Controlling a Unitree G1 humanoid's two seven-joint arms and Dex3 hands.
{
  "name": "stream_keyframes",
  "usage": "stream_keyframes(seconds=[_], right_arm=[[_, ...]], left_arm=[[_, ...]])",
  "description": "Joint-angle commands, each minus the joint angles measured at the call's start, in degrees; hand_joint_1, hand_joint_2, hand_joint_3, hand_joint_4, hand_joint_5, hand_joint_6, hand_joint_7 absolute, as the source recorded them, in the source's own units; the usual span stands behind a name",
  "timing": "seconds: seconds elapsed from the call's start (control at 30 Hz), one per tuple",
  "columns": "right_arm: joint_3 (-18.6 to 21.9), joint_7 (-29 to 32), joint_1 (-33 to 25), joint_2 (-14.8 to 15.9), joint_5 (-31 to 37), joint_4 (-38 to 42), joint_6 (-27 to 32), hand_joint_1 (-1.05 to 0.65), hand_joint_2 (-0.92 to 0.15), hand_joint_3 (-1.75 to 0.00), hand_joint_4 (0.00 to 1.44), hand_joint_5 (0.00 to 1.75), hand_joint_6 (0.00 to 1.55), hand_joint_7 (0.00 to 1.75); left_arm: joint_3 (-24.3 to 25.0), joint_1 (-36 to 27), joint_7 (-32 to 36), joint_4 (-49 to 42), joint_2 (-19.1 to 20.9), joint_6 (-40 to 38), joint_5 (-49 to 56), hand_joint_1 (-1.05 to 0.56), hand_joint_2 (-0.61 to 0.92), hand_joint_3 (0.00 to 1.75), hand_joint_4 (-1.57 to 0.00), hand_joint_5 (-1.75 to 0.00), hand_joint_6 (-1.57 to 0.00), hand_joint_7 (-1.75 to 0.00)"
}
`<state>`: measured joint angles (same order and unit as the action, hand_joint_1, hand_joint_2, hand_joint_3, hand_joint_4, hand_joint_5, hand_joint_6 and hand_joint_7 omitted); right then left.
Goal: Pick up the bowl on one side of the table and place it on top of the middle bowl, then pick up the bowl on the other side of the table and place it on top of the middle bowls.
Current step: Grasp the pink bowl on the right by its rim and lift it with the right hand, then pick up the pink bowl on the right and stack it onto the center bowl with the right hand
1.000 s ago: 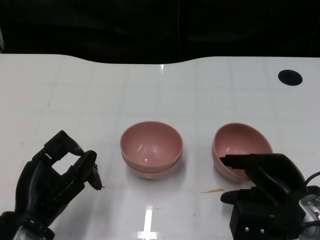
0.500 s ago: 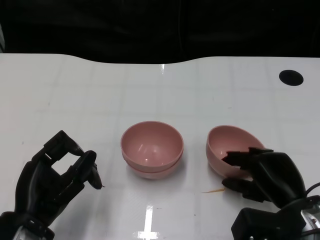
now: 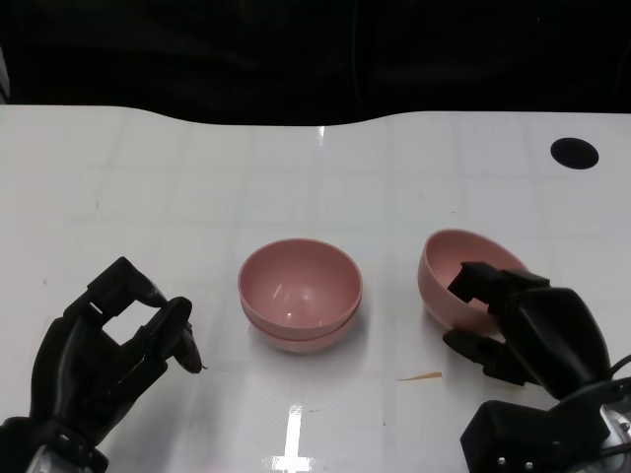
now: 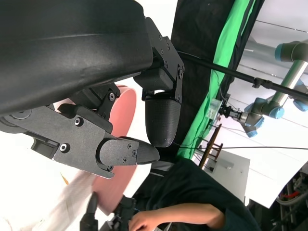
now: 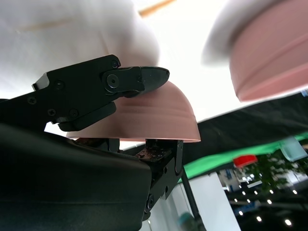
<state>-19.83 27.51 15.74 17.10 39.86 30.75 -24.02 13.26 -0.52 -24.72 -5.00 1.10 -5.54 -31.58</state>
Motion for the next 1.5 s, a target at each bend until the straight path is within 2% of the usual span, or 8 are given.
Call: stream_keyframes(seconds=[0.03, 0.5, 0.77, 0.83, 0.87, 0.93, 1.0, 1.5], right_arm=[[1.09, -2.54, -0.27, 1.85, -0.62, -4.30, 0.62, -0.06, -0.90, -0.47, 0.75, 1.75, 0.57, 1.73], [3.00, -22.68, 2.34, 4.14, -3.88, -23.08, 5.74, -0.15, -0.92, -0.41, 0.76, 1.75, 0.54, 1.75], [1.34, -30.10, 8.54, 3.97, -5.60, -24.74, 2.24, -0.19, -0.92, -0.32, 0.76, 1.75, 0.53, 1.75], [0.75, -31.49, 10.39, 3.90, -5.51, -24.26, 1.41, -0.23, -0.92, -0.30, 0.82, 1.53, 0.75, 1.07], [0.33, -32.15, 11.40, 3.72, -5.28, -24.12, 1.15, -0.22, -0.92, -0.30, 0.82, 1.56, 0.79, 1.06], [-0.28, -33.19, 12.67, 3.34, -5.00, -24.21, 1.27, -0.21, -0.90, -0.32, 0.80, 1.70, 0.65, 1.54], [-0.45, -33.65, 13.08, 3.20, -4.97, -24.26, 1.37, -0.20, -0.89, -0.32, 0.81, 1.74, 0.61, 1.70], [-4.73, -35.12, 17.19, -1.17, -3.66, -19.44, -1.56, -0.15, -0.86, -0.37, 0.84, 1.75, 0.67, 1.65]], left_arm=[[0.07, 0.34, 0.18, -0.11, 0.36, 1.11, 0.88, -0.24, 0.87, 0.38, -0.90, -1.75, -0.62, -1.75], [0.23, 0.44, -0.04, -0.09, -0.14, 1.26, 0.13, -0.21, 0.89, 0.37, -0.91, -1.75, -0.63, -1.75], [0.14, 0.31, -0.11, -0.03, -0.37, 1.63, 0.35, -0.21, 0.89, 0.36, -0.92, -1.75, -0.63, -1.75], [0.08, 0.24, -0.14, 0.05, -0.38, 1.77, 0.45, -0.21, 0.89, 0.36, -0.93, -1.75, -0.63, -1.75], [0.04, 0.05, 0.25, 0.53, -0.53, 1.33, 0.30, -0.21, 0.89, 0.36, -0.93, -1.75, -0.63, -1.75], [-0.05, -0.24, 0.86, 1.27, -0.82, 0.77, 0.15, -0.21, 0.89, 0.36, -0.93, -1.75, -0.63, -1.75], [-0.10, -0.34, 1.05, 1.54, -0.94, 0.65, 0.17, -0.21, 0.89, 0.36, -0.93, -1.75, -0.64, -1.75], [-0.60, -0.68, 1.52, 1.42, -1.93, 2.61, 1.60, -0.22, 0.88, 0.37, -0.94, -1.75, -0.65, -1.75]])
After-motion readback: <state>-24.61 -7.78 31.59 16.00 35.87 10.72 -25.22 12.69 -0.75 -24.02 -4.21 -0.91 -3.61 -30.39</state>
